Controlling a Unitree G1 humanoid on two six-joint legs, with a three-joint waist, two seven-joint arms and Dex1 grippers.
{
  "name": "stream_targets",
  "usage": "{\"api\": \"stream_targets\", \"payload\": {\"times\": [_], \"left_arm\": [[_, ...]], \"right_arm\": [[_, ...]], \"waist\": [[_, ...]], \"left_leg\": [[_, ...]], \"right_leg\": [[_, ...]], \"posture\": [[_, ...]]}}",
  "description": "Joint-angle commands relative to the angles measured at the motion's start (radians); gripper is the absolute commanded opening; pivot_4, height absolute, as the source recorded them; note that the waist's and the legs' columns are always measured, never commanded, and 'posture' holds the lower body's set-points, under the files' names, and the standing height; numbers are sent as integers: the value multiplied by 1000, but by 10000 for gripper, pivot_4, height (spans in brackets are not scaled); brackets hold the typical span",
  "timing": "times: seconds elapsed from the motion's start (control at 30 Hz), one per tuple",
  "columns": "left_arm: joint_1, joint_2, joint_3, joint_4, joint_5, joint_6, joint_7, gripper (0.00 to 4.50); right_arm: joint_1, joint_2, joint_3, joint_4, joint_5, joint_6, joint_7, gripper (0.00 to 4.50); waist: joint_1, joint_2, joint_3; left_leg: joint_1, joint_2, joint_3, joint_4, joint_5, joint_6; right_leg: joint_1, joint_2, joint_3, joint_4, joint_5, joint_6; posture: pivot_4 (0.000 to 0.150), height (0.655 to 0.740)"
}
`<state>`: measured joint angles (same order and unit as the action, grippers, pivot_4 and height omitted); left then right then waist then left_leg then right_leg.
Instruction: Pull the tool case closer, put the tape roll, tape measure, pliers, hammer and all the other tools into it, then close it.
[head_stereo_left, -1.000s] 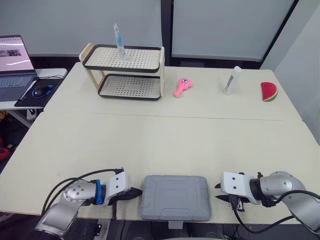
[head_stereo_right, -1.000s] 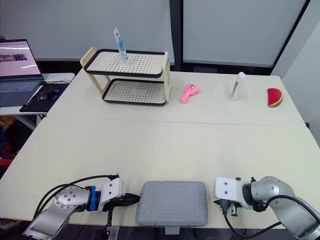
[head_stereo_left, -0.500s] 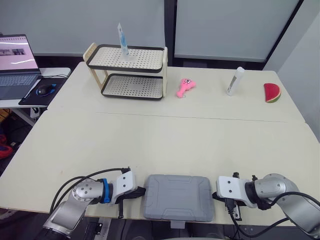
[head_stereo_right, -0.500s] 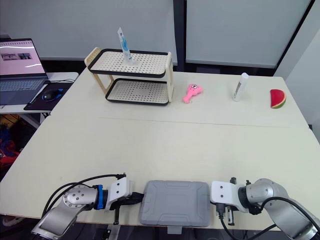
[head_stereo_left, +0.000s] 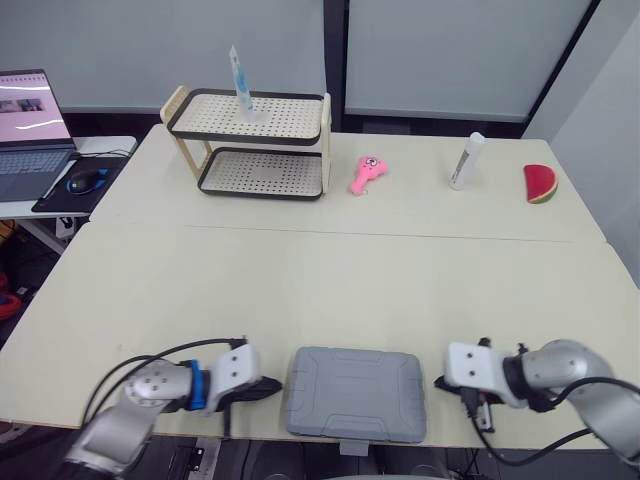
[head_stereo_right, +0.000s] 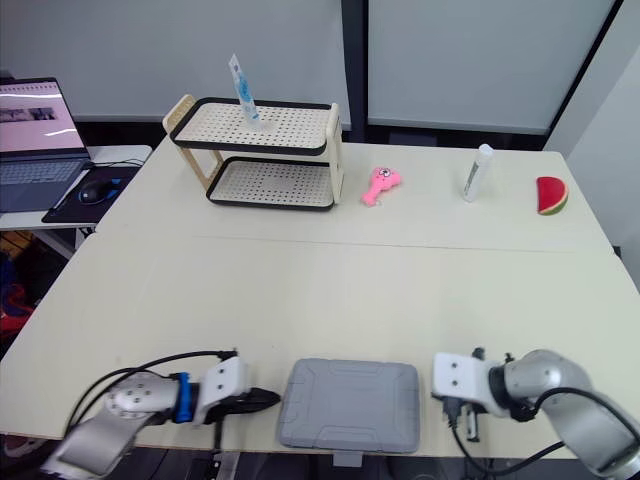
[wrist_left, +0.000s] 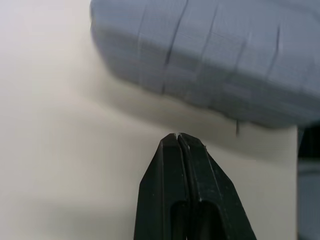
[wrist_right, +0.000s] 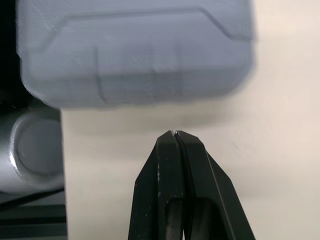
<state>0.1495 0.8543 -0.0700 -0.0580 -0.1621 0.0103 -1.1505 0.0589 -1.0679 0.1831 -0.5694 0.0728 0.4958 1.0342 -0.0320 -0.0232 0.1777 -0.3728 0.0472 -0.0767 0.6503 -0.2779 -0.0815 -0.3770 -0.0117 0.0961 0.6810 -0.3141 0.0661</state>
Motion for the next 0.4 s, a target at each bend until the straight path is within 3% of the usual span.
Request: {"api": "stream_targets", "payload": {"times": [0.03, 0.23, 0.4], "left_arm": [[33, 72, 125, 1, -71, -54, -58, 0], [87, 197, 368, -97, -170, 14, -93, 0], [60, 169, 350, -167, -204, 119, -56, 0]], "right_arm": [[44, -36, -178, -16, 92, -95, 78, 169], [194, -107, -577, 16, 242, -211, 347, 169], [209, -120, -620, 52, 256, -244, 403, 169]], "waist": [[0, 0, 0], [4, -1, 1], [1, -1, 1]], "left_leg": [[0, 0, 0, 0, 0, 0], [2, 0, 0, 0, 0, 0], [8, -1, 2, -1, 0, 0]], "right_leg": [[0, 0, 0, 0, 0, 0], [5, -1, -2, 0, 0, 0], [9, -2, 1, -1, -2, 1]], "posture": [[1500, 7350], [1500, 7350], [1500, 7350]]}}
